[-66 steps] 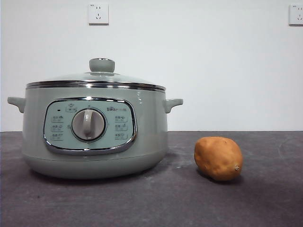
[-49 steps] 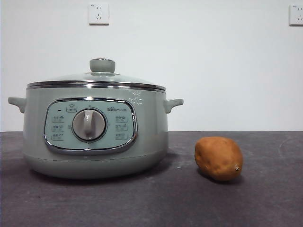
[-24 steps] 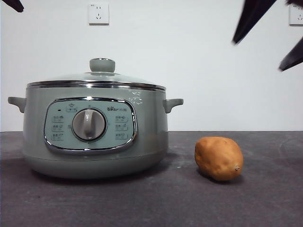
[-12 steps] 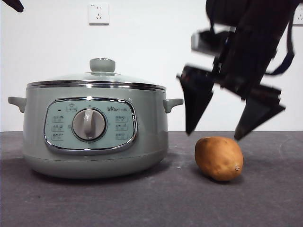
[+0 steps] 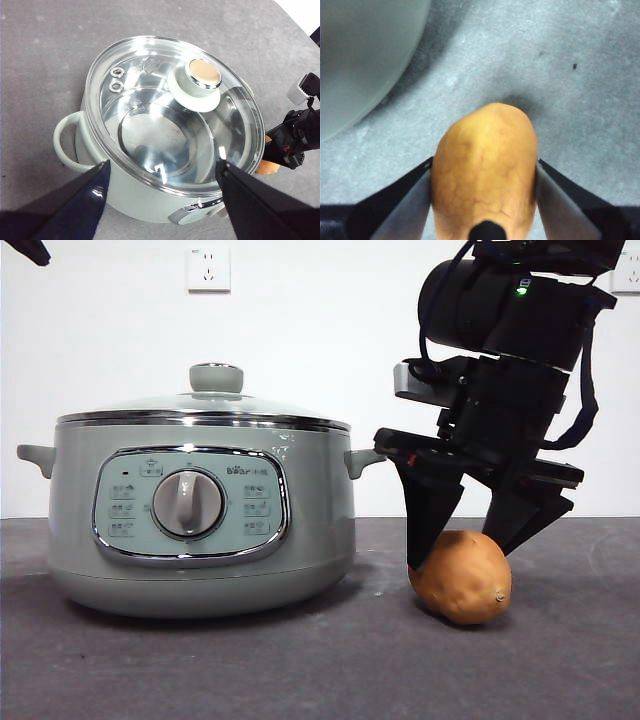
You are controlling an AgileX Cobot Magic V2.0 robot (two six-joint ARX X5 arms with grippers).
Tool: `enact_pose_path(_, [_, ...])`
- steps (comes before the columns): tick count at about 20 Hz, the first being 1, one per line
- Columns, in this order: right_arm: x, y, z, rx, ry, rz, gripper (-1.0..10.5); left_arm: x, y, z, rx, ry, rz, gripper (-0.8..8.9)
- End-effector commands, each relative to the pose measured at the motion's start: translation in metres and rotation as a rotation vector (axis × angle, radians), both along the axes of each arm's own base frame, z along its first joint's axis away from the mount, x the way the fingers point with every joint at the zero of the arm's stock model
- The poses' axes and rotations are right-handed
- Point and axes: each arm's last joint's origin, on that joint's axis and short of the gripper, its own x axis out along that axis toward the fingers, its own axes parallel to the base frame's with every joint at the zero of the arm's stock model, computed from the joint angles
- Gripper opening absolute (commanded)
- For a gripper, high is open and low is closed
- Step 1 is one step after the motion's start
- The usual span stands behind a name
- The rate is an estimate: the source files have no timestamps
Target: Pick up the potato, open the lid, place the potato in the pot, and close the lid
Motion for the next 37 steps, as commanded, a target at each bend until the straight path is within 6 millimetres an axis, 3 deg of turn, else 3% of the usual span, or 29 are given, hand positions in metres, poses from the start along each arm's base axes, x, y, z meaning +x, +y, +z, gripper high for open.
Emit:
enact_pose_path(1, [-0.003,-0.001,0.007,0.008,-0.006,-0.012,-0.1,0.0,0.0,0.002,0.002,-0.022,-0.008,3.54])
enact_pose_path(4, [-0.012,-0.007,0.025,0.022,-0.027,-0.014,-0.1,0.008,-0.002,0.002,-0.007,-0.042,-0.021,3.54])
enact_pose_path(8, [-0.03,-0.019,0.054,0.044,-0.064,-0.016,-0.1,0.032,-0.014,0.001,-0.043,-0.064,-0.077,3.54])
enact_pose_path(13, [-0.048,-0.03,0.078,0.064,-0.099,-0.019,-0.1,0.071,-0.047,0.006,-0.011,-0.079,-0.142,3.54])
enact_pose_path(17, [-0.054,-0.034,0.082,0.062,-0.091,-0.027,0.0,0.099,-0.08,0.004,0.053,-0.095,-0.144,3.54])
enact_pose_path(21, [-0.055,-0.036,0.082,0.017,-0.099,-0.049,0.0,0.116,-0.104,-0.018,0.125,-0.071,-0.149,3.54])
enact_pose_path(24, [-0.055,-0.036,0.082,0.017,-0.1,-0.049,0.0,0.122,-0.113,-0.031,0.169,-0.038,-0.161,3.54])
enact_pose_path(28, [-0.055,-0.036,0.082,0.018,-0.101,-0.049,0.0,0.122,-0.116,-0.033,0.213,-0.056,-0.127,3.39])
enact_pose_path(29, [-0.055,-0.036,0.082,0.018,-0.1,-0.048,0.0,0.122,-0.116,-0.033,0.213,-0.055,-0.128,2.73])
enact_pose_path(31, [-0.055,-0.036,0.082,0.018,-0.101,-0.049,0.0,0.121,-0.116,-0.034,0.242,-0.056,-0.147,0.03])
enact_pose_path(37, [-0.055,-0.036,0.082,0.027,-0.097,-0.065,0.0,0.122,-0.116,-0.031,0.241,-0.07,-0.146,-0.08])
